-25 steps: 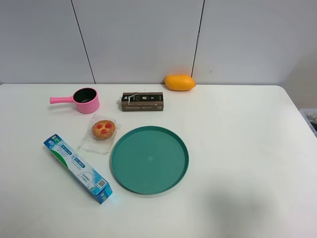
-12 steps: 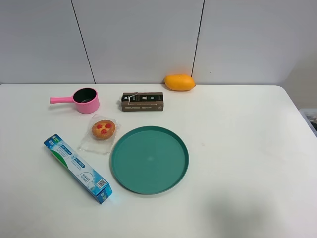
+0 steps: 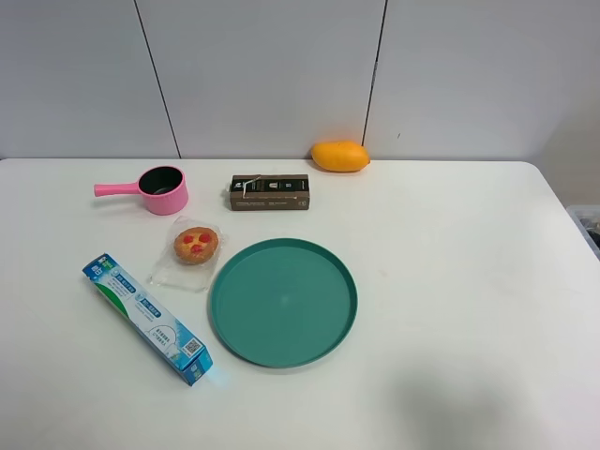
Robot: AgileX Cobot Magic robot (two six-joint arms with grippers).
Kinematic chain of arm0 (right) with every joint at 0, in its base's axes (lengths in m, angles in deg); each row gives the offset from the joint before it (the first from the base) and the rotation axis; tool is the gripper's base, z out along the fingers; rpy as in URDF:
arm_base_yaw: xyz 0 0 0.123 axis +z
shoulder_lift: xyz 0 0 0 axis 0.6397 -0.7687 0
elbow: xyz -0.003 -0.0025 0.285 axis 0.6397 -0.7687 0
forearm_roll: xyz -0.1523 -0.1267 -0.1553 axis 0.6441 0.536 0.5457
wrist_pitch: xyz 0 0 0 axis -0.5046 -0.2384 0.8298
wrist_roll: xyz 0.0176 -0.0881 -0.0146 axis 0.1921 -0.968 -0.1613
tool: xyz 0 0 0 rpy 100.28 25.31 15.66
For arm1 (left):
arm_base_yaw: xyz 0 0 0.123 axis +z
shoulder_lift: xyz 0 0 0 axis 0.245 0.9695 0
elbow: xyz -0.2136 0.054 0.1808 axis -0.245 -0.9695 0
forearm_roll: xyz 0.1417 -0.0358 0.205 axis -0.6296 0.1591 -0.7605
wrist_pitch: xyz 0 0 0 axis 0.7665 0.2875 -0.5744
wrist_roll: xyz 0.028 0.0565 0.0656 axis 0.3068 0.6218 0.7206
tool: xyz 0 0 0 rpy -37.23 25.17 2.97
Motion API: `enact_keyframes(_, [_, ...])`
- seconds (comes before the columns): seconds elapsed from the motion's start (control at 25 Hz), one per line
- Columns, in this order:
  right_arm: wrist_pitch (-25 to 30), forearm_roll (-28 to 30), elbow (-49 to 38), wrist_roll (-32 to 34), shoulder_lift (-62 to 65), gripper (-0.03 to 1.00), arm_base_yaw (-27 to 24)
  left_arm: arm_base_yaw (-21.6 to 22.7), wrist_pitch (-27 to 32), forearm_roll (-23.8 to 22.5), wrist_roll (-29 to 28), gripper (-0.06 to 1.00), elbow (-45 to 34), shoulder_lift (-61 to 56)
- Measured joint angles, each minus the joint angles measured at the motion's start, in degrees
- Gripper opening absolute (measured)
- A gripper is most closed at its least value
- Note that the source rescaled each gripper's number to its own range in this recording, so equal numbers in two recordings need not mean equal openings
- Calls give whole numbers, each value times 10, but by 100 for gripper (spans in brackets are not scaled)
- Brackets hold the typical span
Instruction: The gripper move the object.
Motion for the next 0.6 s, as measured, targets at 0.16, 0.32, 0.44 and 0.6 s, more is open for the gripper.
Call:
enact_keyframes(0.16, [0,0,0,0,0,99,0,0,0,0,0,100,0,0])
enact_keyframes(0.32, [0,0,0,0,0,99,0,0,0,0,0,100,0,0])
enact_keyframes(0.44, [0,0,0,0,0,99,0,0,0,0,0,100,0,0])
enact_keyframes(0.6, [0,0,0,0,0,99,0,0,0,0,0,100,0,0])
